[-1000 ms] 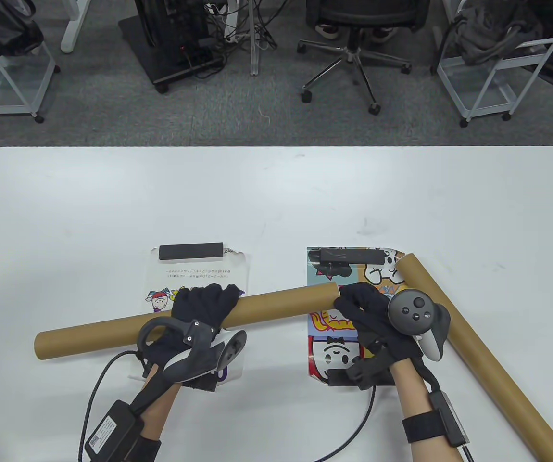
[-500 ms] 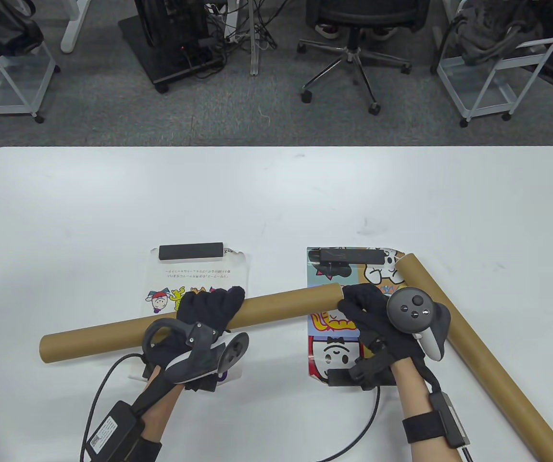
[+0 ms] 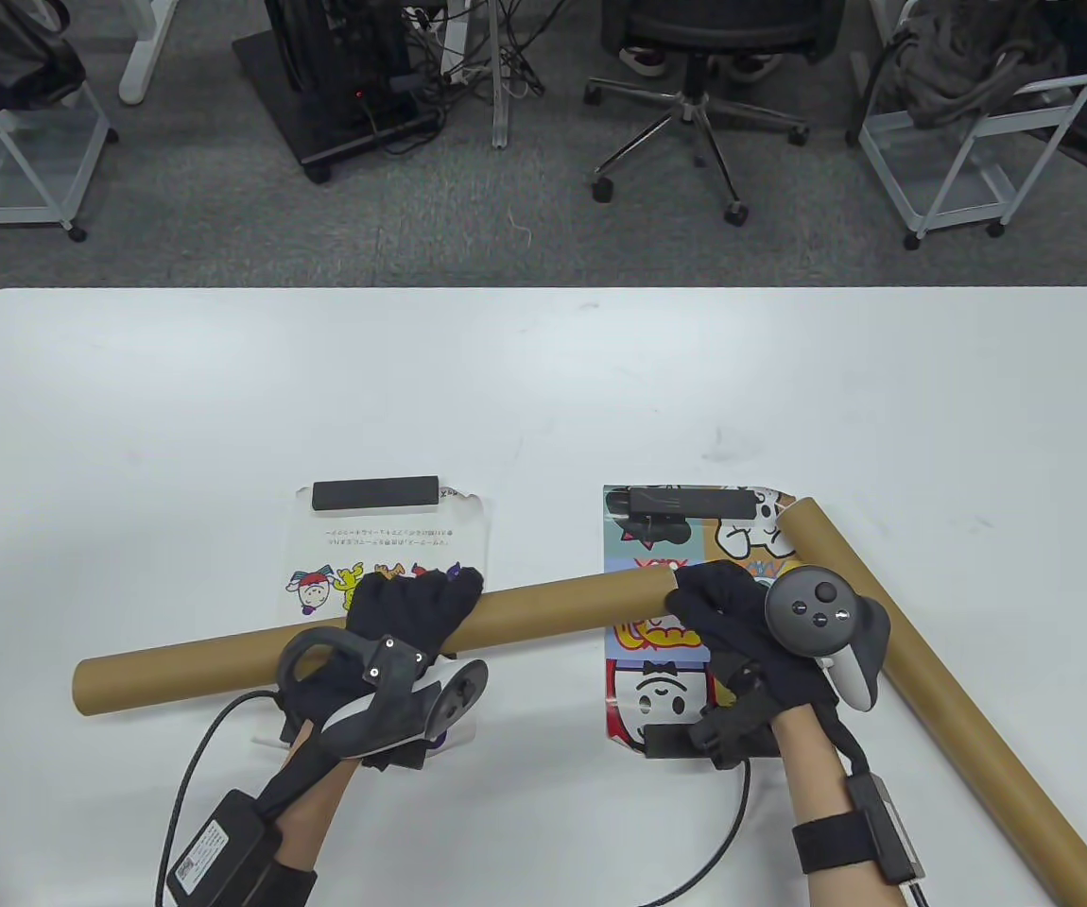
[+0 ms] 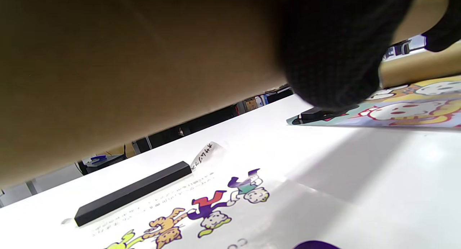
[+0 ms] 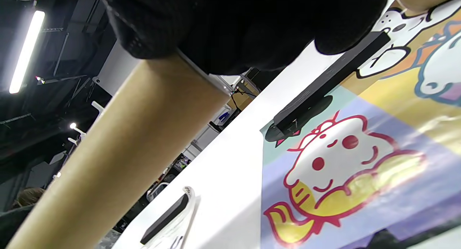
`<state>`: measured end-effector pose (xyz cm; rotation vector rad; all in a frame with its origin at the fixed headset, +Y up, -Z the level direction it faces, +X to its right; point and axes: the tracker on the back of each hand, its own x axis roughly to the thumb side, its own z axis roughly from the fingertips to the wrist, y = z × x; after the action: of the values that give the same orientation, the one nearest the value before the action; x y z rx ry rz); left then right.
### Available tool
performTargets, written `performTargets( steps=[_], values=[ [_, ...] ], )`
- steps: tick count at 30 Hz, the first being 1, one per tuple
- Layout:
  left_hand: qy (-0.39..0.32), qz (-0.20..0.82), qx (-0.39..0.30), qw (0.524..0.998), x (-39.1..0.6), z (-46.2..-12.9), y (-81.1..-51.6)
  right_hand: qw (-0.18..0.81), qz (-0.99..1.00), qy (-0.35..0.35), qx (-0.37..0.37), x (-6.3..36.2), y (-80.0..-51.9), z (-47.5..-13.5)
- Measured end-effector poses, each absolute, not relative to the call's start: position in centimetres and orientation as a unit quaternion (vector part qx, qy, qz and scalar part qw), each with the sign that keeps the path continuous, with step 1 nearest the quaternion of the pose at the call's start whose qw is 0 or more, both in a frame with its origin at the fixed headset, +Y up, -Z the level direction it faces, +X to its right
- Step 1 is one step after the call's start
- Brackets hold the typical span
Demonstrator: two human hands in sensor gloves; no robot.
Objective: Roll up posters and store in mailing tubes
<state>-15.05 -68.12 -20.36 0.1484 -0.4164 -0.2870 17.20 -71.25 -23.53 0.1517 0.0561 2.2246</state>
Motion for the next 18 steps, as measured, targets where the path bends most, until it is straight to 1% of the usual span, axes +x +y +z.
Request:
performTargets(
  steps=[6, 12, 18],
  values=[
    [-0.206, -0.145, 0.077, 0.965, -15.0, -20.28, -68.06, 0.436, 0.897, 0.032, 0.063, 17.2, -71.19, -23.61],
    [-0.213, -0.109, 0.032, 0.97, -15.15, -20.51, -68.0, 0.434, 0.898, 0.029, 0.064, 17.19, -71.14, -23.61],
    [-0.209, -0.105, 0.033, 0.972, -15.35, -20.7, -67.85, 0.423, 0.903, 0.024, 0.068, 17.12, -70.88, -23.6]
  ],
)
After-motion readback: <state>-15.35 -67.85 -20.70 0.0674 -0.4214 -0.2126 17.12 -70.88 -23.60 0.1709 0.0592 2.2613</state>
